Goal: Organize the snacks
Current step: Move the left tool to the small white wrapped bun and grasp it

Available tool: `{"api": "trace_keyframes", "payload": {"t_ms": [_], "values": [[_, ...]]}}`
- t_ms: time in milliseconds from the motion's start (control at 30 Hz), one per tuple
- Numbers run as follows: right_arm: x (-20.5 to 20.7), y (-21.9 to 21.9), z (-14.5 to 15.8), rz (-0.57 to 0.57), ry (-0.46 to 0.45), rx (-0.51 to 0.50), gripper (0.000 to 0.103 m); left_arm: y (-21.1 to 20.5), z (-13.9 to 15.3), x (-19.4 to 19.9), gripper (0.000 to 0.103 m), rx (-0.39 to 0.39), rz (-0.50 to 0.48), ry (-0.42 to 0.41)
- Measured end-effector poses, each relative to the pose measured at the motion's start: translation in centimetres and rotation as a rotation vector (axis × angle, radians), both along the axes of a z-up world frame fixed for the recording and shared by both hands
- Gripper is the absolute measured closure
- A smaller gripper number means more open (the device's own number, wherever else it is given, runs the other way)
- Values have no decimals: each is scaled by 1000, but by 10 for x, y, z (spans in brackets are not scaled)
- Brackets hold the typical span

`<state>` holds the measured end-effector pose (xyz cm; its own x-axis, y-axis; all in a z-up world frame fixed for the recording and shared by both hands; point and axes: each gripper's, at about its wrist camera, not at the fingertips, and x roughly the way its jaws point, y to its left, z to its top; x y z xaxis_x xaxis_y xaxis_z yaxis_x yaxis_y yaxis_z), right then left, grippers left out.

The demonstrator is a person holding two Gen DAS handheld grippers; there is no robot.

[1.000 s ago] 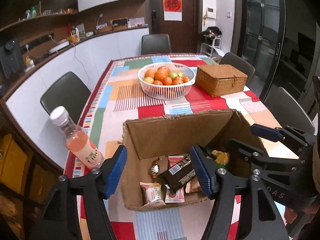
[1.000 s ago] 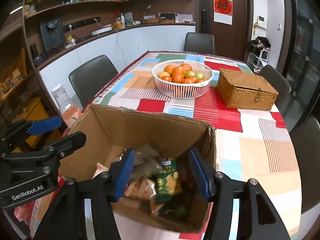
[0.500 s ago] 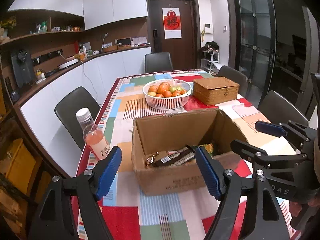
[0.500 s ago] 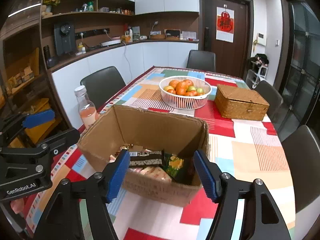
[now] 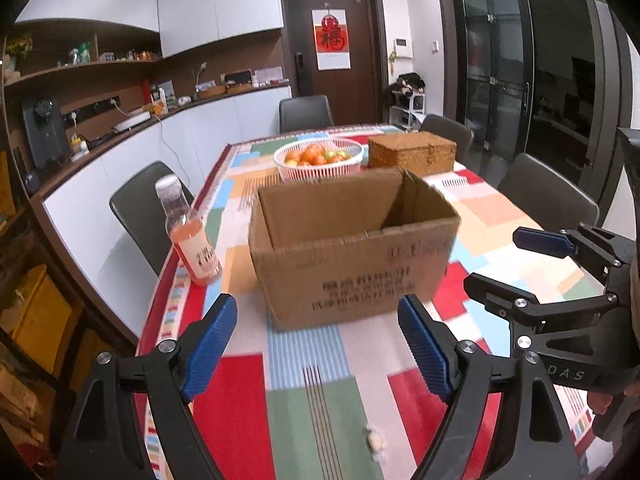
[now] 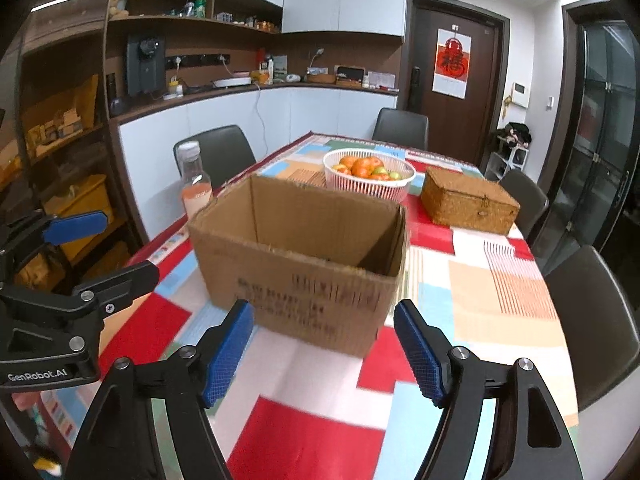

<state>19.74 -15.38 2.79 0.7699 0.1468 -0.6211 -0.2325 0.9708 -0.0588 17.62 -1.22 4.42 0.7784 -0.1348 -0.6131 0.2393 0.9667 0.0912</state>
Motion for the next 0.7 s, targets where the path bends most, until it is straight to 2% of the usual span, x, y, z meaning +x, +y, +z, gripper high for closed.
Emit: {"api": "trace_keyframes", "payload": {"t_ms": [267,700], "values": [[-25,-3,-38,7,104,-29,30,1,-38,-25,20,37,-17,79],[-44,-5,-91,7,261,-29,30,-5,-107,-40,23,11,-45,287]]}}
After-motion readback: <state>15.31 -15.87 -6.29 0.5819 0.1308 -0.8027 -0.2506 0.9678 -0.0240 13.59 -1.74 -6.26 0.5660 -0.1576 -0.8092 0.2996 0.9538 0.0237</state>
